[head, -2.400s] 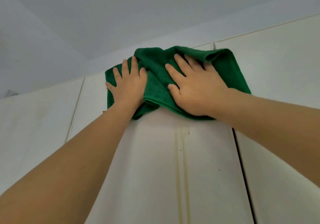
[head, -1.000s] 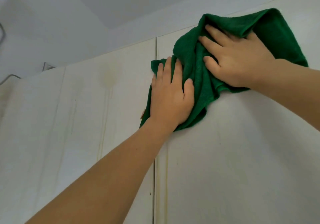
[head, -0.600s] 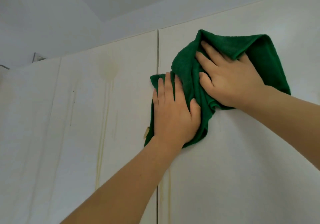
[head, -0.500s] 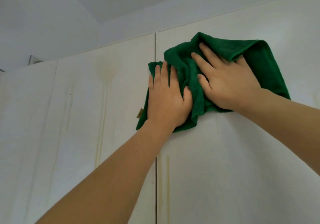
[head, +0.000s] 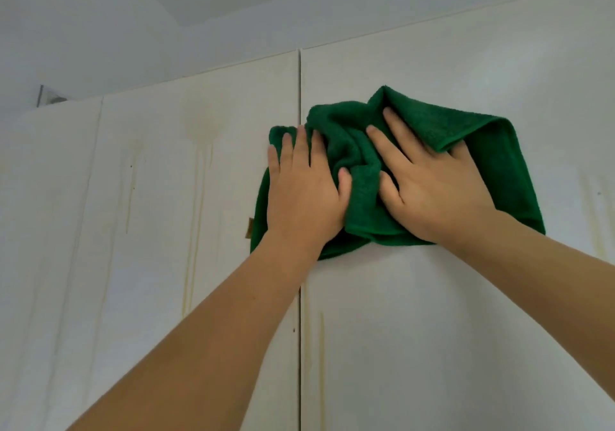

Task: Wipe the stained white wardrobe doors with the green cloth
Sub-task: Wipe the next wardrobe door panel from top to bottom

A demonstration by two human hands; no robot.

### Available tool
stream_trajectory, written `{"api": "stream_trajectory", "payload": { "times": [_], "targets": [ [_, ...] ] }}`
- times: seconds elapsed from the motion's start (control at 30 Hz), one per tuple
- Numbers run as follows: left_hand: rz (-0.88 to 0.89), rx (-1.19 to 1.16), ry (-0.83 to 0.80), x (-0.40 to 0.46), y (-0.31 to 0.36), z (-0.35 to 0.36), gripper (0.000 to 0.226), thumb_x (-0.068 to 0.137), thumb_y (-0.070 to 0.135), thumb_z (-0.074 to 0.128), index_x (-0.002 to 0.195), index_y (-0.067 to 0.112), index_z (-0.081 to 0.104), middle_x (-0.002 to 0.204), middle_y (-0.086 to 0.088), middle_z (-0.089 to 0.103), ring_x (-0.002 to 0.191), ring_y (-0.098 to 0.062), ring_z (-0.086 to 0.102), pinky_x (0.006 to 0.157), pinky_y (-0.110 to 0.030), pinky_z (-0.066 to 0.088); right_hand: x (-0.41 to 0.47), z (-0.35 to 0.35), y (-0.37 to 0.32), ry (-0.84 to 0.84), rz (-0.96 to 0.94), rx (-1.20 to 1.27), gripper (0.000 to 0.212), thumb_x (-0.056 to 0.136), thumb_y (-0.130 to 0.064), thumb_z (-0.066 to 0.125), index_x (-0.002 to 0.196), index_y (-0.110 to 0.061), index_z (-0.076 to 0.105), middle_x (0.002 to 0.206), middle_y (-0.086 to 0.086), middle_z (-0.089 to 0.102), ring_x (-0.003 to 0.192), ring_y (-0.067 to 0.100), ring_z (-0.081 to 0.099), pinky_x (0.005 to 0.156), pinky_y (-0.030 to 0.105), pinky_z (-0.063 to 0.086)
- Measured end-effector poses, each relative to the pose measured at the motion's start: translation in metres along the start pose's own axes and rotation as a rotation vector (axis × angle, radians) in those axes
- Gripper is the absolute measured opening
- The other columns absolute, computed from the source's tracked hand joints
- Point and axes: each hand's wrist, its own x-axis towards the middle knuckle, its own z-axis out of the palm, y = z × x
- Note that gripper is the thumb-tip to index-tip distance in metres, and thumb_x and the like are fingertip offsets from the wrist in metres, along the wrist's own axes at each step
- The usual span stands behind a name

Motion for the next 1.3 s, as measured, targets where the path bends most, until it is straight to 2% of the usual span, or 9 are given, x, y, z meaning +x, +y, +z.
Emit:
{"api": "stream_trajectory", "payload": {
  "times": [0.13, 0.2, 0.4, 0.6, 0.73, 0.8, 0.9, 1.1, 1.3],
  "targets": [
    [-0.011, -0.042, 0.021, -0.054, 0.009, 0.001, 0.073, 0.094, 0.042, 0.025, 0.153, -0.001, 0.033, 0.157, -0.024, 0.035, 0.147, -0.041, 0.03, 0.124, -0.054, 0.014, -0.001, -0.002, -0.001, -0.006, 0.005, 0.008, 0.062, 0.098, -0.045, 0.023, 0.155, -0.021, 0.029, 0.164, 0.005, 0.019, 0.142, 0.028, 0.035, 0.109, 0.052, 0.028],
    [0.037, -0.043, -0.044, -0.08, 0.003, 0.002, 0.071, 0.095, 0.039, 0.029, 0.152, -0.001, 0.035, 0.156, -0.024, 0.037, 0.146, -0.041, 0.031, 0.124, -0.055, 0.017, -0.005, -0.002, -0.003, -0.004, 0.004, 0.006, 0.062, 0.097, -0.043, 0.025, 0.155, -0.021, 0.027, 0.164, 0.004, 0.018, 0.143, 0.026, 0.033, 0.109, 0.05, 0.028],
    [0.087, 0.078, -0.03, 0.008, -0.009, -0.015, 0.074, 0.088, 0.039, 0.013, 0.151, 0.008, 0.038, 0.154, -0.014, 0.043, 0.145, -0.033, 0.033, 0.126, -0.05, 0.007, -0.005, -0.002, -0.003, -0.038, 0.015, 0.001, 0.064, 0.097, -0.046, 0.024, 0.154, -0.019, 0.031, 0.164, 0.006, 0.019, 0.142, 0.028, 0.035, 0.109, 0.053, 0.031],
    [0.156, 0.097, -0.075, -0.038, -0.014, -0.011, 0.067, 0.096, 0.039, 0.023, 0.147, 0.001, 0.045, 0.15, -0.021, 0.048, 0.141, -0.038, 0.039, 0.125, -0.051, 0.01, -0.007, -0.005, 0.001, -0.042, -0.021, 0.024, 0.065, 0.095, -0.046, 0.025, 0.155, -0.021, 0.029, 0.164, 0.004, 0.019, 0.144, 0.025, 0.033, 0.11, 0.052, 0.03],
    [0.091, 0.104, -0.032, 0.004, -0.01, -0.015, 0.073, 0.093, 0.039, 0.011, 0.153, 0.006, 0.035, 0.157, -0.016, 0.039, 0.149, -0.034, 0.028, 0.126, -0.048, 0.003, -0.006, -0.005, -0.001, -0.051, -0.008, 0.024, 0.065, 0.095, -0.045, 0.027, 0.154, -0.02, 0.032, 0.164, 0.005, 0.02, 0.142, 0.027, 0.035, 0.11, 0.052, 0.028],
    [0.054, 0.07, -0.05, -0.013, -0.001, -0.015, 0.073, 0.093, 0.04, 0.011, 0.153, 0.006, 0.035, 0.157, -0.016, 0.04, 0.148, -0.034, 0.03, 0.126, -0.049, 0.006, -0.007, -0.005, -0.002, -0.059, -0.003, 0.018, 0.065, 0.095, -0.045, 0.027, 0.154, -0.02, 0.031, 0.164, 0.005, 0.02, 0.142, 0.027, 0.034, 0.11, 0.052, 0.028],
    [0.124, 0.07, -0.061, -0.06, -0.004, -0.01, 0.066, 0.098, 0.04, 0.026, 0.145, 0.0, 0.047, 0.148, -0.022, 0.05, 0.139, -0.039, 0.043, 0.124, -0.052, 0.018, -0.008, -0.007, -0.001, -0.057, -0.004, 0.02, 0.065, 0.095, -0.045, 0.026, 0.155, -0.022, 0.028, 0.164, 0.003, 0.017, 0.144, 0.025, 0.031, 0.112, 0.052, 0.027],
    [0.046, 0.113, -0.007, -0.009, -0.003, -0.007, 0.072, 0.097, 0.045, 0.015, 0.152, 0.005, 0.038, 0.157, -0.017, 0.04, 0.147, -0.036, 0.032, 0.126, -0.048, 0.006, -0.009, -0.006, 0.0, -0.056, -0.002, 0.014, 0.063, 0.096, -0.044, 0.028, 0.154, -0.019, 0.033, 0.163, 0.005, 0.021, 0.142, 0.027, 0.034, 0.111, 0.052, 0.029],
    [0.097, 0.049, 0.013, -0.058, -0.011, -0.002, 0.06, 0.099, 0.034, 0.029, 0.144, 0.0, 0.049, 0.148, -0.021, 0.05, 0.136, -0.04, 0.045, 0.122, -0.054, 0.022, -0.009, -0.009, -0.003, -0.102, 0.003, 0.013, 0.065, 0.097, -0.046, 0.023, 0.156, -0.018, 0.028, 0.164, 0.004, 0.017, 0.145, 0.027, 0.03, 0.113, 0.052, 0.026]
  ]
}}
